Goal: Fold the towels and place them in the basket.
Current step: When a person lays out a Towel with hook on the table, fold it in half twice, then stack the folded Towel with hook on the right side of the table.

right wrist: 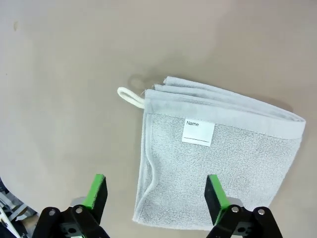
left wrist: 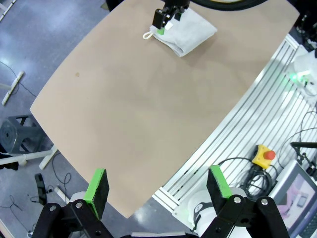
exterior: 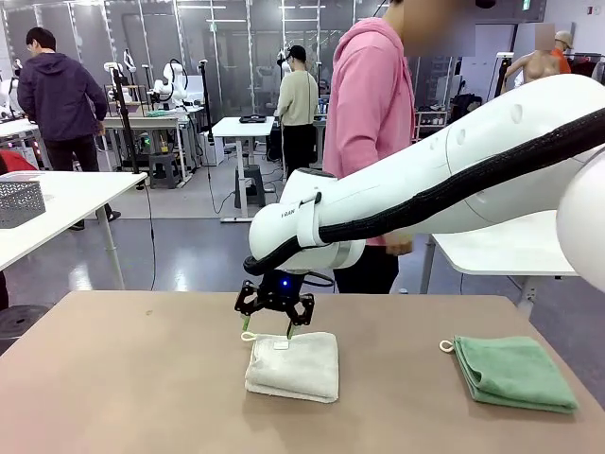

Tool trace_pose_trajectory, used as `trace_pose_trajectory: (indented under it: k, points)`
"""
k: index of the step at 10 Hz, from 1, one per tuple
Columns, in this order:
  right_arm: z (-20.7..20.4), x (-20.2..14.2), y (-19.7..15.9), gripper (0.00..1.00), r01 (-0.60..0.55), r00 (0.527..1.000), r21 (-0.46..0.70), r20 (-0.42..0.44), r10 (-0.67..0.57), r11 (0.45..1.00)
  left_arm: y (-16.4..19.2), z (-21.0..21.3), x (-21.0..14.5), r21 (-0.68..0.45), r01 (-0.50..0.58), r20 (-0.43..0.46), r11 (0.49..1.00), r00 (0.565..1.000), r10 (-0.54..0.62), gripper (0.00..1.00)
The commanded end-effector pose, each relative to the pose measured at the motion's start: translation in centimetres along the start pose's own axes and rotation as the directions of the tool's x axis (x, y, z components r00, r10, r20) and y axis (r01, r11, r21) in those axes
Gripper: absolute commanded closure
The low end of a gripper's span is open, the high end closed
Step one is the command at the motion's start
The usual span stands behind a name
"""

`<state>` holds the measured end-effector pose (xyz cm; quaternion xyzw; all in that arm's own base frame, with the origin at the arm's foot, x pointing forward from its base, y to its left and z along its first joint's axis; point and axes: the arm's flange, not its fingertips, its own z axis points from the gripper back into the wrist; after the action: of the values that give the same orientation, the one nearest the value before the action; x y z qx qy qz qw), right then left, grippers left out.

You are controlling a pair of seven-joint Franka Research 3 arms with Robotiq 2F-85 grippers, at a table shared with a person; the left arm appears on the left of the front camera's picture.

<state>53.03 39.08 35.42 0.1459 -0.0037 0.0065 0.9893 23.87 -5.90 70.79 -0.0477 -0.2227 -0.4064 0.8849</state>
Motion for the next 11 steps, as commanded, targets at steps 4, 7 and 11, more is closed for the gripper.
trace_pose_trajectory:
  k: [4, 7, 11]
  points:
    - [0.12, -0.05, 0.27, 0.0, -0.004, 1.0, 0.003, 0.001, 0.004, 1.0, -0.03, -0.03, -0.19, 0.008, 0.003, 0.0, 1.0, 1.0, -0.003, 0.0]
    - [0.12, -0.05, 0.27, 0.0, -0.004, 1.0, 0.003, 0.001, 0.004, 1.0, -0.03, -0.03, -0.19, 0.008, 0.003, 0.0, 1.0, 1.0, -0.003, 0.0]
    - [0.12, -0.05, 0.27, 0.0, -0.004, 1.0, 0.003, 0.001, 0.004, 1.0, -0.03, -0.03, -0.19, 0.008, 0.003, 0.0, 1.0, 1.0, -0.003, 0.0]
